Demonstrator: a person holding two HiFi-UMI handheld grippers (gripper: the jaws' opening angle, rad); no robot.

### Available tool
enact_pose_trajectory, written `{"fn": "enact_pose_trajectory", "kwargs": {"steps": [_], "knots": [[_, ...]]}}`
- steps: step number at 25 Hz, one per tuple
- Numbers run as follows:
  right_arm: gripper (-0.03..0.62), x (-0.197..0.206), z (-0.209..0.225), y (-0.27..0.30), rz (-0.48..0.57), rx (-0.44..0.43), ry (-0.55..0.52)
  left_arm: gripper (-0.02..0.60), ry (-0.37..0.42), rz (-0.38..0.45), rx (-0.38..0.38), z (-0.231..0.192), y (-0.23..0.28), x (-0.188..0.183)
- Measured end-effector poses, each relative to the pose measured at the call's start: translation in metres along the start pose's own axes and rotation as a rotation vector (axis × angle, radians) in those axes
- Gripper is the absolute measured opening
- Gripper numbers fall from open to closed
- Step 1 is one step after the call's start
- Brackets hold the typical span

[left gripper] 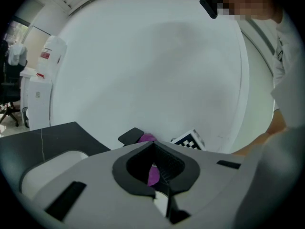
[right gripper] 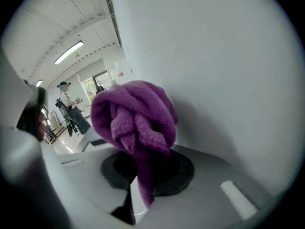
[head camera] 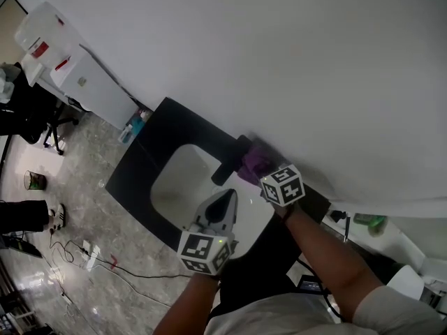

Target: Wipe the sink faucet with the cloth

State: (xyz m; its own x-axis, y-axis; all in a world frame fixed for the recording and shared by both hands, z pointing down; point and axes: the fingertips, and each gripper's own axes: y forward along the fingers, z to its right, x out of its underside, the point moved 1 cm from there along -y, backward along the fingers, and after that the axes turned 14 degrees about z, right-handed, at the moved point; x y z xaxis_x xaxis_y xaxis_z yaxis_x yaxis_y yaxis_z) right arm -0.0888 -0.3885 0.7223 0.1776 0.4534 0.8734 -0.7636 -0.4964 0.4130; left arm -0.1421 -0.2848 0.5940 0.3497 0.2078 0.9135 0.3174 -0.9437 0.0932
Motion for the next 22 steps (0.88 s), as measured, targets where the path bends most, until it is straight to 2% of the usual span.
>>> {"fn": "enact_pose_trajectory", "kwargs": {"steps": [2,4,7,11,15,18,22], "knots": [[0.048,-0.025,-0.016,-0.01,0.032,-0.022,-0.031,0.006,0.01,0.007,0.005,0.002,0.0,-0.006],[0.048,-0.028,-0.019,-0.004,0.017,-0.026,-0.062,0.006,0.01,0.006,0.006,0.005,0.0,-0.006],[0.048,-0.004,-0.007,0.012,-0.048,-0.004,-0.07,0.006,0.007,-0.001,0.007,0.01,-0.001,-0.001],[0.048,0.045,0.004,0.035,-0.151,0.011,-0.008,0.006,0.001,-0.02,0.009,0.01,-0.004,0.011],[0.049,0.061,0.006,0.044,-0.179,-0.008,0.045,0.006,-0.013,-0.018,-0.004,0.01,-0.011,0.014],[0.048,0.024,-0.01,0.013,-0.116,-0.034,0.022,0.006,-0.013,-0.01,-0.007,0.013,-0.018,0.005],[0.048,-0.086,-0.043,-0.046,0.121,-0.089,-0.008,0.006,0.0,0.017,-0.009,0.016,-0.029,-0.013]]}}
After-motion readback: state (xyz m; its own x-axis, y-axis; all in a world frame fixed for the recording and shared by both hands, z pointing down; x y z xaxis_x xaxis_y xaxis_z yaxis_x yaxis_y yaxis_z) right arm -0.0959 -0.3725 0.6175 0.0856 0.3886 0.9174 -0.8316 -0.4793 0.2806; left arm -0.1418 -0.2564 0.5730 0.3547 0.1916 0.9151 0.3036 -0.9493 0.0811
